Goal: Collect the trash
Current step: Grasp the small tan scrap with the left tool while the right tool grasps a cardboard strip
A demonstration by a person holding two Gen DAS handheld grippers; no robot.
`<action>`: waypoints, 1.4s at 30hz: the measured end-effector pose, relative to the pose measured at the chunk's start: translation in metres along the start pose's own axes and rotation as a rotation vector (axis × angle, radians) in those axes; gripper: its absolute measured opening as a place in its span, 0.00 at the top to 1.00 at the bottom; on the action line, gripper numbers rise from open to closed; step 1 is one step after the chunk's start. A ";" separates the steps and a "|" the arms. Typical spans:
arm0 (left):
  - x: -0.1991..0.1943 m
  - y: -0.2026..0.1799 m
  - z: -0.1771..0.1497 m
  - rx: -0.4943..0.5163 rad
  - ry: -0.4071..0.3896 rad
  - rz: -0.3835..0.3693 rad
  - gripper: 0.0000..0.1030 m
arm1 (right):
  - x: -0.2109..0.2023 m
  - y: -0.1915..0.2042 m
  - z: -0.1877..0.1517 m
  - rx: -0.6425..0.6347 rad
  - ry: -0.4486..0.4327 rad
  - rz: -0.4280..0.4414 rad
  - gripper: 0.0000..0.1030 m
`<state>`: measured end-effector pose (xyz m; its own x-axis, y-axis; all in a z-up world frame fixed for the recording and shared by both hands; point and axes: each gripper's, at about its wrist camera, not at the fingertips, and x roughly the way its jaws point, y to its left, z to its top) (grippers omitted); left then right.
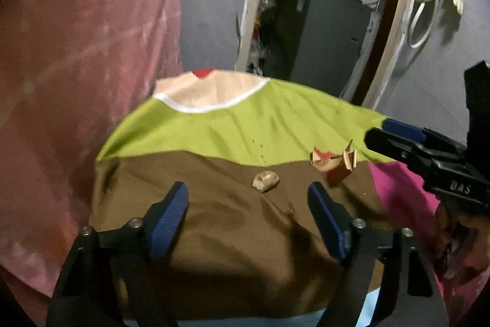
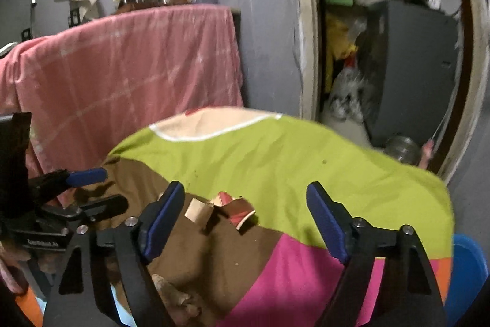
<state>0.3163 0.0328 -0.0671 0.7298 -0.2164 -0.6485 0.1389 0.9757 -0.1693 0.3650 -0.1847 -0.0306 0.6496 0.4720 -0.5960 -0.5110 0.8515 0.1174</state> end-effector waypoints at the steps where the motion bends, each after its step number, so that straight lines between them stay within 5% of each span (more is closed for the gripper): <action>1: 0.004 0.001 0.001 -0.005 0.015 -0.009 0.32 | 0.006 -0.002 0.001 0.008 0.022 0.012 0.29; 8: 0.030 -0.001 0.009 -0.001 0.083 -0.029 0.51 | 0.035 -0.007 -0.003 0.029 0.137 0.053 0.44; 20: 0.046 0.004 0.015 -0.009 0.143 -0.081 0.81 | 0.057 -0.005 -0.003 0.035 0.222 0.117 0.54; 24: 0.048 0.004 0.015 0.000 0.148 -0.084 0.81 | 0.058 -0.002 -0.004 0.037 0.236 0.154 0.63; 31: 0.045 -0.002 0.014 -0.011 0.133 -0.064 0.81 | 0.060 -0.001 -0.008 0.085 0.265 0.198 0.66; 33: 0.042 -0.002 0.013 -0.016 0.123 -0.058 0.82 | 0.060 0.001 -0.008 0.085 0.269 0.213 0.77; 36: 0.034 -0.002 0.012 -0.026 0.104 -0.056 0.82 | 0.056 0.007 -0.008 0.066 0.264 0.211 0.80; 42: 0.010 -0.004 0.013 -0.045 0.036 -0.054 0.82 | 0.029 0.011 -0.009 0.048 0.168 0.177 0.80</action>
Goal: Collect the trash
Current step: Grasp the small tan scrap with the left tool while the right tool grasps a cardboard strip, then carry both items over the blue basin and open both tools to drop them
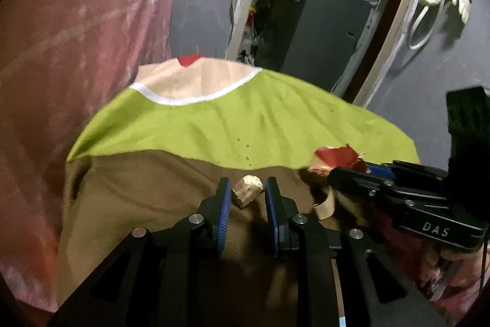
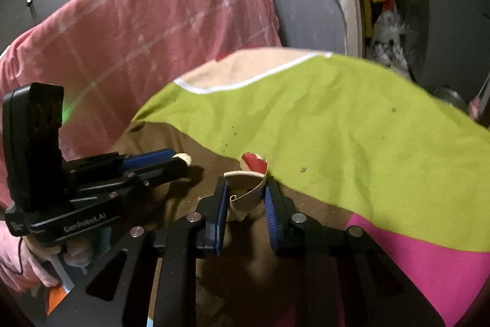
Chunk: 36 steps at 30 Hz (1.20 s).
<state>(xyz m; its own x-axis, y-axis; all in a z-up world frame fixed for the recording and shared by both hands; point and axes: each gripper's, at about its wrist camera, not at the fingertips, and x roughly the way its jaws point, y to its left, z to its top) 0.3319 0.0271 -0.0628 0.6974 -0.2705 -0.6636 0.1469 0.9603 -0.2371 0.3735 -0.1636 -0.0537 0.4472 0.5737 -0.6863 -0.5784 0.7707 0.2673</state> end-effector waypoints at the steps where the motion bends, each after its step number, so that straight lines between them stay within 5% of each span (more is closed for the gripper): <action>1: -0.006 -0.003 0.000 0.000 -0.022 -0.002 0.82 | -0.007 0.002 -0.002 -0.004 -0.024 -0.009 0.80; 18: -0.112 -0.128 0.005 0.114 -0.471 -0.112 0.82 | -0.207 0.035 -0.042 -0.172 -0.574 -0.315 0.80; 28: -0.139 -0.212 -0.002 0.156 -0.650 -0.205 0.82 | -0.297 0.024 -0.079 -0.205 -0.751 -0.547 0.80; 36: -0.138 -0.265 -0.007 0.160 -0.667 -0.265 0.82 | -0.335 0.002 -0.103 -0.169 -0.815 -0.703 0.80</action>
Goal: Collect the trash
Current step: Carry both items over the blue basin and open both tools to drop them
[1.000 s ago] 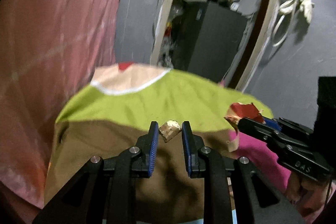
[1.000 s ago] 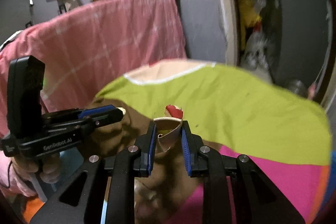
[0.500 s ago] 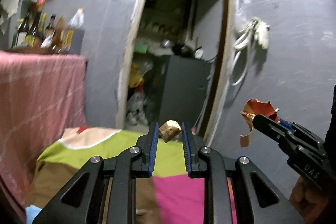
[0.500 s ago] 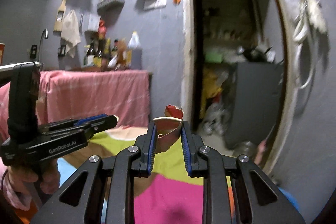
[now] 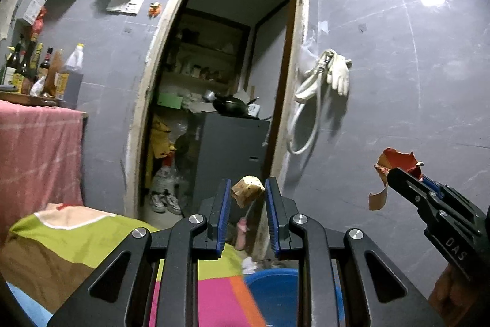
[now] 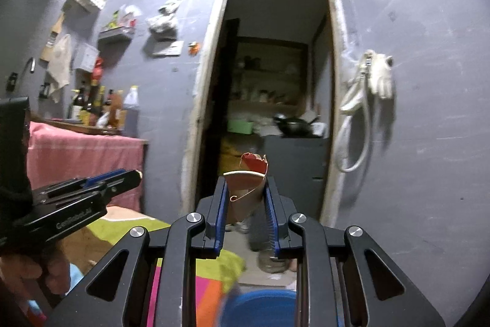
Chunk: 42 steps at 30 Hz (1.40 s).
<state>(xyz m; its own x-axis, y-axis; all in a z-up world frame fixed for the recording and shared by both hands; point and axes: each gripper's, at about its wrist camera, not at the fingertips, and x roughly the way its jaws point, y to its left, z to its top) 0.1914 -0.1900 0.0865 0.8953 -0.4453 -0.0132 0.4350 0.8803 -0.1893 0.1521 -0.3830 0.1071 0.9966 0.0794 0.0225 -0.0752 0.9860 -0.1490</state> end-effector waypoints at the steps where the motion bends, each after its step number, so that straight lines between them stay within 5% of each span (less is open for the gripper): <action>1: 0.003 -0.007 -0.001 0.004 0.002 -0.006 0.82 | -0.003 -0.006 -0.002 0.004 -0.004 -0.012 0.80; 13: 0.046 -0.059 -0.036 0.050 0.060 0.018 0.82 | -0.009 -0.054 -0.046 0.035 -0.014 -0.155 0.80; 32: 0.127 -0.061 -0.122 0.016 0.414 0.048 0.82 | 0.025 -0.087 -0.133 0.160 0.235 -0.150 0.79; 42: 0.164 -0.048 -0.157 -0.041 0.609 -0.001 0.82 | 0.046 -0.099 -0.164 0.241 0.370 -0.125 0.79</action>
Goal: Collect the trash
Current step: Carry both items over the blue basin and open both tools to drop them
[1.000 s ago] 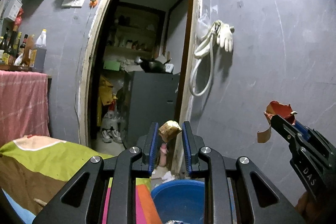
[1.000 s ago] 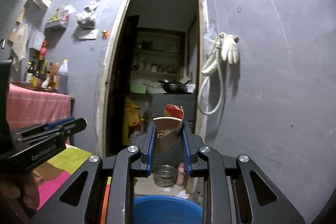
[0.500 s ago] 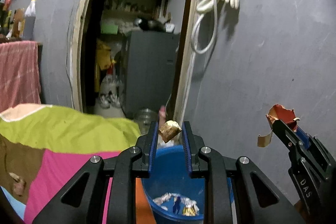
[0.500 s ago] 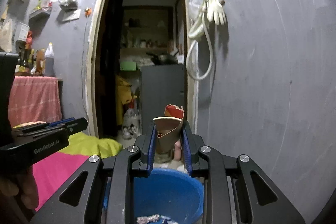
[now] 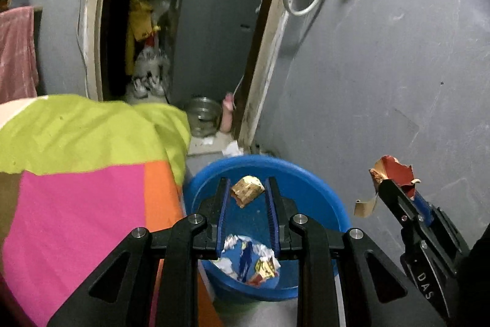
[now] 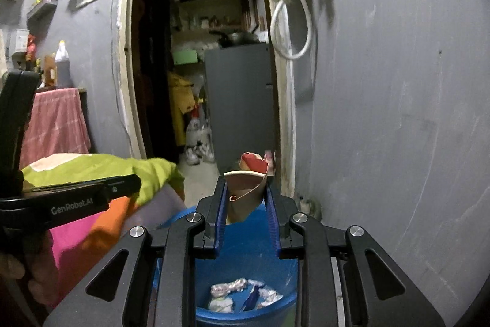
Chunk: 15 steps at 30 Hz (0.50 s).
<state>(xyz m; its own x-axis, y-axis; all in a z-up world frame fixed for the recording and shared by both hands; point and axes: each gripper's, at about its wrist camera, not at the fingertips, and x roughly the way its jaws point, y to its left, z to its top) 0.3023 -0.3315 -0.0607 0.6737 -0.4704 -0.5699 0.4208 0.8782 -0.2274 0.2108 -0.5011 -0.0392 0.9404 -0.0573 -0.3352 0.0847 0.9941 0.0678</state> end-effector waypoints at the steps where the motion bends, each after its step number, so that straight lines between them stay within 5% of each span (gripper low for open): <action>1: 0.005 0.001 -0.001 -0.003 0.021 -0.008 0.82 | 0.002 -0.001 -0.002 0.005 0.010 0.003 0.79; 15: 0.023 0.006 -0.001 -0.047 0.133 -0.052 0.80 | 0.018 -0.014 -0.014 0.055 0.120 0.024 0.70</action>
<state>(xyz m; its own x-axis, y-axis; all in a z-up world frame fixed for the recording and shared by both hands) 0.3202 -0.3366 -0.0757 0.5642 -0.5025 -0.6551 0.4221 0.8575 -0.2942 0.2217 -0.5149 -0.0594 0.8966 -0.0185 -0.4424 0.0835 0.9882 0.1280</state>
